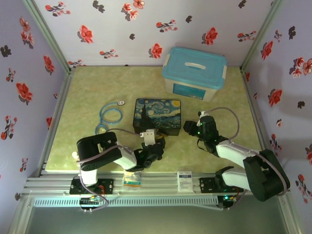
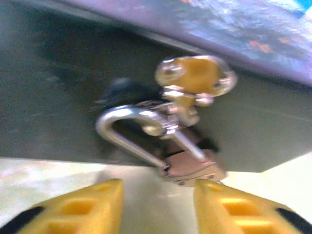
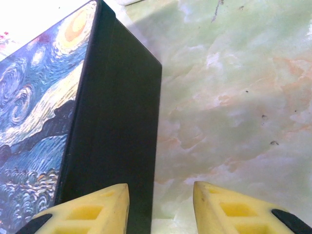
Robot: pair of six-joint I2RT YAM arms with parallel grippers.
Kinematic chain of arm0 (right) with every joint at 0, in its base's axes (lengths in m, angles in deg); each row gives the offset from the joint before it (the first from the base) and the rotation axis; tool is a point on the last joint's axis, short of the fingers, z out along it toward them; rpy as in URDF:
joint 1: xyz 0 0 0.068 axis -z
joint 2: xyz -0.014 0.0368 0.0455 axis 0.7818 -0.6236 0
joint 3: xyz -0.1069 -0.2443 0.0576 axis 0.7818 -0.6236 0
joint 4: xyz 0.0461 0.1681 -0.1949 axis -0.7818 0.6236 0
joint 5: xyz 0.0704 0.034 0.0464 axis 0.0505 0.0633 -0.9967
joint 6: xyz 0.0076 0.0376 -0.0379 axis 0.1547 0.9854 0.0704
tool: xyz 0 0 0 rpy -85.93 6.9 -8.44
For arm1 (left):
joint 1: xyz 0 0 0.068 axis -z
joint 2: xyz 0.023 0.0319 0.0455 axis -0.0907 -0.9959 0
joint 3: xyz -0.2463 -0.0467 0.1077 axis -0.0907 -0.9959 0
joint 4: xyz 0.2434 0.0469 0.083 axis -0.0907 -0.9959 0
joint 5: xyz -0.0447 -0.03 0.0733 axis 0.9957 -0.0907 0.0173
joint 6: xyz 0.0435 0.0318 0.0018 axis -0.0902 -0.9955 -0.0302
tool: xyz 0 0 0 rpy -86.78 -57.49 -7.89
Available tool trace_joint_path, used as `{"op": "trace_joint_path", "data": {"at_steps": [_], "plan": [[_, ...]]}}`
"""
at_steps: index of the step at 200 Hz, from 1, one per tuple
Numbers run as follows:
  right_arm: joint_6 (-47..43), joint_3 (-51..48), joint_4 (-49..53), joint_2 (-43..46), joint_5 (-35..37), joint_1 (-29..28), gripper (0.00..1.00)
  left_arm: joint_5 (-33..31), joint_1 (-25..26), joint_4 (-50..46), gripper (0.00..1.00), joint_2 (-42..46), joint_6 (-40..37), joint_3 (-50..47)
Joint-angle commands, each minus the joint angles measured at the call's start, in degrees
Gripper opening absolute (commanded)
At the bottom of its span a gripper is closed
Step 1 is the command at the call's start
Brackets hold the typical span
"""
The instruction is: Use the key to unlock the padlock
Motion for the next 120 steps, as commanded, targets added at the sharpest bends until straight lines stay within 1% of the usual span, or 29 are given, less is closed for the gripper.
{"op": "trace_joint_path", "data": {"at_steps": [1, 12, 20, 33, 39, 46, 51, 68, 86, 96, 110, 115, 120], "plan": [[-0.48, -0.67, -1.43, 1.49, 0.18, -0.29, 0.40, 1.77, 0.85, 5.98, 0.54, -3.90, -4.05, 1.50], [-0.70, -0.50, -0.85, 1.25, 0.22, -0.29, 0.40, 0.91, 1.00, 6.18, 0.58, -5.13, -2.68, 2.29], [-0.76, -0.49, -0.69, 1.14, 0.26, -0.29, 0.40, -0.71, 0.82, 3.48, 0.62, -5.64, 1.15, 2.90], [-0.72, -0.49, -0.77, 0.96, -0.21, -0.29, 0.40, -2.09, 0.36, -1.72, 0.62, -6.26, 6.19, 3.92], [-0.71, -0.49, -0.72, 1.02, -0.42, -0.33, 0.40, -3.42, 0.36, -5.67, 0.62, -6.19, 8.67, 4.79], [-0.64, -0.49, -0.85, 1.05, -0.48, -0.29, 0.40, -4.85, 0.14, -12.59, 0.62, -5.76, 13.12, 6.06], [-0.65, -0.48, -0.81, 1.14, -0.53, -0.29, 0.40, -5.41, -0.11, -17.29, 0.62, -5.59, 14.90, 7.50], [-0.64, -0.57, -0.73, 1.30, -0.62, -0.33, 0.40, -6.15, -1.31, -26.84, 0.62, -5.87, 15.69, 11.34], [-0.62, -0.67, -0.79, 1.64, -0.70, -0.29, 0.40, -6.45, -3.16, -28.84, 0.61, -6.88, 15.74, 12.26], [-0.61, -0.80, -0.85, 1.71, -0.70, -0.29, 0.40, -6.31, -3.99, -29.07, 0.55, -6.83, 15.98, 12.10], [-0.57, -0.84, -0.98, 1.75, -0.70, -0.30, 0.40, -6.29, -4.43, -29.65, 0.32, -6.27, 14.80, 12.09], [-0.56, -0.84, -1.02, 1.72, -0.67, -0.29, 0.40, -6.16, -4.49, -29.81, 0.28, -5.86, 14.45, 11.97], [-0.60, -0.84, -1.00, 1.66, -0.69, -0.33, 0.40, -5.91, -4.46, -29.86, 0.27, -5.31, 13.78, 11.89]]}}
